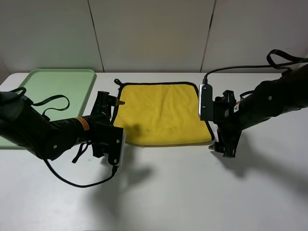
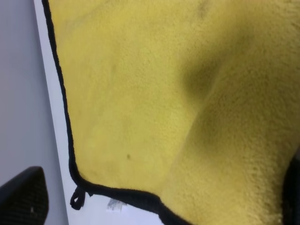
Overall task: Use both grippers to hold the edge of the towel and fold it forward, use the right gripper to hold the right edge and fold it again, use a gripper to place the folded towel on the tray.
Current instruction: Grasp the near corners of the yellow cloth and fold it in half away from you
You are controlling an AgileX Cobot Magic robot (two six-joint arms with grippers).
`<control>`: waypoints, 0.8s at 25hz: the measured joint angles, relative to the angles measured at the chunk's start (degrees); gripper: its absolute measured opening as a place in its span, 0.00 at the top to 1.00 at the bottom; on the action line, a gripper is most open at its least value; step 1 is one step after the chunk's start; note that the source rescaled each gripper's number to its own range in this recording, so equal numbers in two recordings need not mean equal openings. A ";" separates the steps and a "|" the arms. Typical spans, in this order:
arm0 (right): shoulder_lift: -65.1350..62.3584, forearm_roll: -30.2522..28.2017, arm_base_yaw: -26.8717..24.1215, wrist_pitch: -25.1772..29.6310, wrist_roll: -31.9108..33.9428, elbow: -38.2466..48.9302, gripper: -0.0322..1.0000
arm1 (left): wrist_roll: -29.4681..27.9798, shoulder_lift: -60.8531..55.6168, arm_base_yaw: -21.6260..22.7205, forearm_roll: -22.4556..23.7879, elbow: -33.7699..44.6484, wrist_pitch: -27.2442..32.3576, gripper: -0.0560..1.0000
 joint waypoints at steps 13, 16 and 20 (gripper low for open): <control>1.54 0.18 0.00 -5.44 -0.05 0.00 0.00 | 0.00 0.00 -0.08 -0.33 0.00 0.01 0.02; 2.82 0.22 0.00 -5.74 -0.07 -0.05 0.00 | 0.00 0.00 -0.15 -0.44 0.00 0.01 0.02; 3.17 0.40 0.00 -6.34 -0.07 -0.05 0.00 | 0.00 0.00 -0.15 -0.56 -0.04 0.07 0.02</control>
